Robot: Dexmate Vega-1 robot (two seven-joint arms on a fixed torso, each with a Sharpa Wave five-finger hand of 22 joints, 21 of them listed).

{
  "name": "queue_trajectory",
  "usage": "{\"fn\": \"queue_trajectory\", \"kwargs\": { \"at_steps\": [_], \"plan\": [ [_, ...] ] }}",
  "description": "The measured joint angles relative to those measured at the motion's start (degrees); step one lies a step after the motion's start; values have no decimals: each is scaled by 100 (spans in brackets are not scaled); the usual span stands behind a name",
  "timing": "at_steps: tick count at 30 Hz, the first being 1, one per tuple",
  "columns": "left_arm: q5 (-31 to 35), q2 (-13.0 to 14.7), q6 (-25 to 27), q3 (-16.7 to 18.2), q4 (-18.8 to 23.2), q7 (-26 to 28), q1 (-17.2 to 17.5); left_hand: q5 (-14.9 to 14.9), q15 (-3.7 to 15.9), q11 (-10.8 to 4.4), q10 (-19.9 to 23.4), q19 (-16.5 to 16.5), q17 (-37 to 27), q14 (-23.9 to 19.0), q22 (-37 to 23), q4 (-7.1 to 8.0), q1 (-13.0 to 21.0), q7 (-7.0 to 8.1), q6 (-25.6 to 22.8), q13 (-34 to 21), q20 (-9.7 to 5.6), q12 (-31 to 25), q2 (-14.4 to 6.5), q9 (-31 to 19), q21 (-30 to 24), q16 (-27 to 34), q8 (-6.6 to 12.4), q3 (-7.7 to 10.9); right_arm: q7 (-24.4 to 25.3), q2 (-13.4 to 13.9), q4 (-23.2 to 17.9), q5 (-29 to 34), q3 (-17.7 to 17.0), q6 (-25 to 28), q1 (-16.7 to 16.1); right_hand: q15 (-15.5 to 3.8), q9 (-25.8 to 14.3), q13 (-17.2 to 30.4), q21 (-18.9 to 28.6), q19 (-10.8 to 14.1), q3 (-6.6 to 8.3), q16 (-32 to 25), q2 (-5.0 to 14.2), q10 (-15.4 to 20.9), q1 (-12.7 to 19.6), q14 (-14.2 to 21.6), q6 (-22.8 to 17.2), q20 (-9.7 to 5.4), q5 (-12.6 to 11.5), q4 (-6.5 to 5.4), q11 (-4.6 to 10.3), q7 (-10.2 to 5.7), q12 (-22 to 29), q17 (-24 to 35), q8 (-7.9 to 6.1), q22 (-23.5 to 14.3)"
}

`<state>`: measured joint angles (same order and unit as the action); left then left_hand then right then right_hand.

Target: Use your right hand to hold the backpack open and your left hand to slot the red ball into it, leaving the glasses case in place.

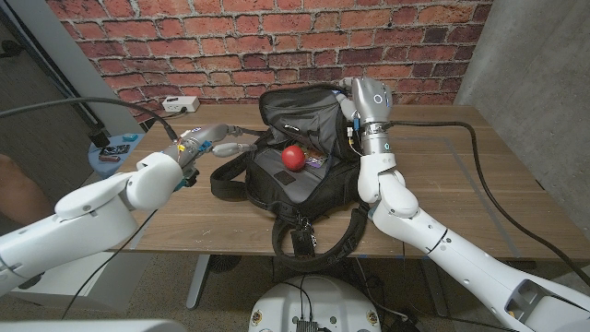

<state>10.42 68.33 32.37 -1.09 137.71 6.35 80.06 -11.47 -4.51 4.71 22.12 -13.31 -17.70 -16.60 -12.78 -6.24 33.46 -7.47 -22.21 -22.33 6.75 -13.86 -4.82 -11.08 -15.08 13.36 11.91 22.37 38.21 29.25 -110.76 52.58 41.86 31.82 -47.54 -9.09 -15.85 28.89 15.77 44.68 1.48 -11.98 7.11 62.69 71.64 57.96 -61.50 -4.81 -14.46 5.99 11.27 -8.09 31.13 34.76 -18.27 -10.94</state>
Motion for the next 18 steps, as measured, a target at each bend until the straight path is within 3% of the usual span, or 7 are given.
{"fn": "queue_trajectory", "kwargs": {
  "at_steps": [10, 18],
  "plan": [
    [49, -304, -61, 175, -192, 191, 128, 0, 0, 0, 0, 0, 0, 0, 0, 0, -53, 0, 0, 0, 0, 0, -53, 0, -45, 0, 0, 0, -95, 22, -103, 174, 37, 13, -11, 0, 2, 0, 0, 0, 0, 0, 0, 0, 1, 0, -1, 0, 1, 0, 0, -1, -20, 0, 14, 0],
    [66, -721, -303, 287, -424, 494, 219, 0, -20, 0, -1, -52, -27, -20, 0, 40, -127, 0, 0, 0, -9, 0, -127, 1, -45, 0, 0, 40, -185, 32, -184, 267, 40, 21, -68, 0, 5, -14, 0, 0, 0, 0, -1, 0, 1, 0, -1, 0, 2, 0, 0, -1, -20, 0, 21, 0]
  ]
}}
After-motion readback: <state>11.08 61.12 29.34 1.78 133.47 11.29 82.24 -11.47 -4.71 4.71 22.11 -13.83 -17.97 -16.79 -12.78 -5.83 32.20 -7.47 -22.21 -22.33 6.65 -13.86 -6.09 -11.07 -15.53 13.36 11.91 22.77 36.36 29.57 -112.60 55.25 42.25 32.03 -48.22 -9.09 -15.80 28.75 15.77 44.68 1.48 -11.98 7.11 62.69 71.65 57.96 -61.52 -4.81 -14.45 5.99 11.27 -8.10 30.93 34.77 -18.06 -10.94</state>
